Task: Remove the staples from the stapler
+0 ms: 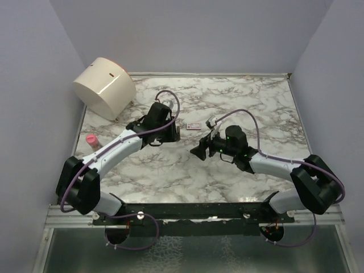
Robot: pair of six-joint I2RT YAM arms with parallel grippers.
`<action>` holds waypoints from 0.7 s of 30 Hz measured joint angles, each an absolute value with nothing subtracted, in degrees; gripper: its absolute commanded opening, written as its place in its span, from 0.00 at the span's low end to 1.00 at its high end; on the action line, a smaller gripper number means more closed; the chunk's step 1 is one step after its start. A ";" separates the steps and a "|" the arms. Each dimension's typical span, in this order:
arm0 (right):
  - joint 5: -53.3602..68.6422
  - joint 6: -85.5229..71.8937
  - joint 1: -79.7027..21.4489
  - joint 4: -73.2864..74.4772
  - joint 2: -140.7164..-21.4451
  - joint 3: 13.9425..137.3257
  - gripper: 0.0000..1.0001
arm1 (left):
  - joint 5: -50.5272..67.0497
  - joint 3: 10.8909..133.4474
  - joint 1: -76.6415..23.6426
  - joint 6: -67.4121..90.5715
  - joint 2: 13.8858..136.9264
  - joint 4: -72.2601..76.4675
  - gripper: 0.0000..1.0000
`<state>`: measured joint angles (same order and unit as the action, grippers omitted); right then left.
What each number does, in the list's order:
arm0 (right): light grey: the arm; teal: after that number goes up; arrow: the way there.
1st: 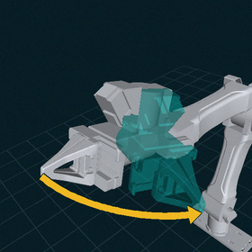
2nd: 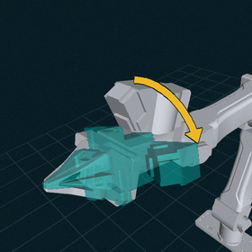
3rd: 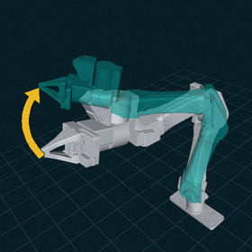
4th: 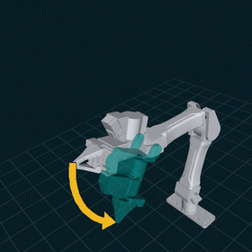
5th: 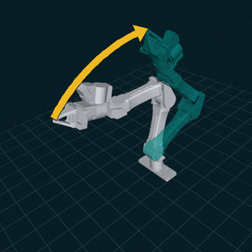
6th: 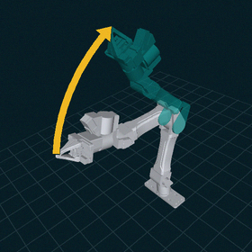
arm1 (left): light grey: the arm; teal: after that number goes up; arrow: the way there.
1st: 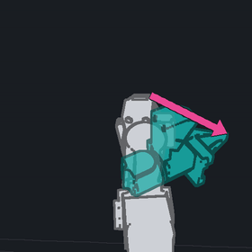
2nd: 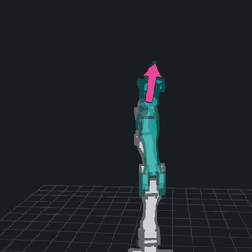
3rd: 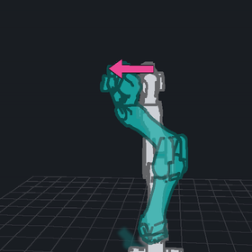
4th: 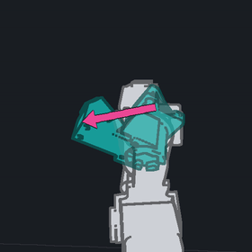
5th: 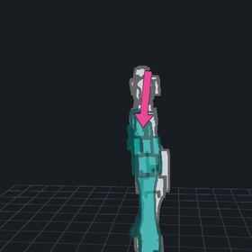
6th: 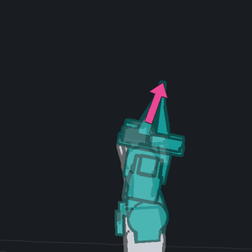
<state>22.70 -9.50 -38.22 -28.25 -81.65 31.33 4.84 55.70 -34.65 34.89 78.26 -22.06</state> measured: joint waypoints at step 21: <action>18.00 -10.15 -26.61 -11.25 -63.64 28.58 0.71 | -8.32 91.18 -16.99 23.77 117.62 -39.62 0.75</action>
<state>18.00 -10.15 -26.61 -11.25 -63.64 28.58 -8.32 91.18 -16.99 23.77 117.62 -39.62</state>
